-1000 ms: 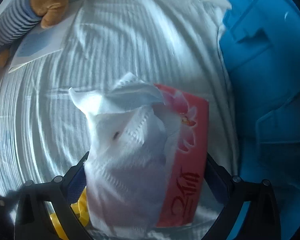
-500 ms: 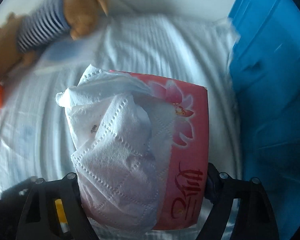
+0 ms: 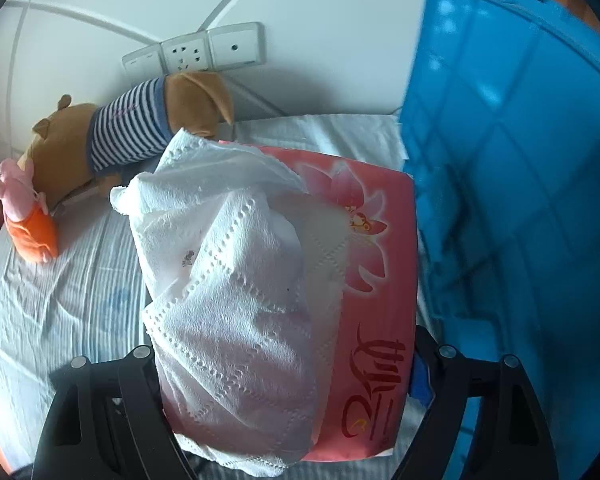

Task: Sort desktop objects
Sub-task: 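Lift the tissue box with the right tool while the left tool carries the yellow clip toward the crate, then open the left tool over the crate to drop the yellow clip while the right tool releases the tissue box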

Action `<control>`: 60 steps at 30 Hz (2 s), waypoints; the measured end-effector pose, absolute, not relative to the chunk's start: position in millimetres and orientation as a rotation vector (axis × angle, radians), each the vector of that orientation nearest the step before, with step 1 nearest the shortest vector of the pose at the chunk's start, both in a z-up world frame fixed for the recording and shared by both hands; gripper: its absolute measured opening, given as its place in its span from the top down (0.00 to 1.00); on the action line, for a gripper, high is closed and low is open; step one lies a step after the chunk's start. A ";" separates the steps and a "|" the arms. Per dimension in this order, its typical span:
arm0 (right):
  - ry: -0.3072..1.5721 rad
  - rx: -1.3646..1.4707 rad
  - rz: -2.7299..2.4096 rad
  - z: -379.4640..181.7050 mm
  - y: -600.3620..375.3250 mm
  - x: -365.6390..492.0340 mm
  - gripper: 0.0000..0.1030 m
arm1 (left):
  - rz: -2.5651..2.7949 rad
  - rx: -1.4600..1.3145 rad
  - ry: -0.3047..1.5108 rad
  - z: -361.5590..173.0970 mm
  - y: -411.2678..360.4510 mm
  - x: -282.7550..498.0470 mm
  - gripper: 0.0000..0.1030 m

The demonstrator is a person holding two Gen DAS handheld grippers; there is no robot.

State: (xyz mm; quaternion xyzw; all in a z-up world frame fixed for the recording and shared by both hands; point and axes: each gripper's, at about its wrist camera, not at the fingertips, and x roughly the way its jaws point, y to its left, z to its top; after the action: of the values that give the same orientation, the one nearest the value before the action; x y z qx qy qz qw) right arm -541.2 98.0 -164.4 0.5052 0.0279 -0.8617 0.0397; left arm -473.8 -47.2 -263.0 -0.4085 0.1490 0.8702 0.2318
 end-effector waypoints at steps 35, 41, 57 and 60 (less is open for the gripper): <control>-0.128 0.809 -3.098 101.4 227.2 -253.1 0.17 | 2.462 -0.422 0.590 20.8 46.7 -334.1 0.70; -0.149 0.770 -3.168 119.8 287.6 -224.9 0.17 | 2.455 -0.381 0.589 48.2 108.7 -314.2 0.70; -0.315 1.104 -3.103 87.5 463.4 -278.1 0.12 | 2.579 -0.433 0.687 76.5 263.2 -342.2 0.26; -0.382 1.115 -3.074 76.2 482.2 -285.7 0.11 | 2.605 -0.376 0.671 85.1 266.2 -336.4 0.00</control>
State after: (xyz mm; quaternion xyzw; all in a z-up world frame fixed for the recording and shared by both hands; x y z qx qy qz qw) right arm -285.7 482.2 76.2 0.3377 -0.1156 -0.9311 -0.0752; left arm -336.4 266.2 85.1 -0.1354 0.2416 0.9374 0.2112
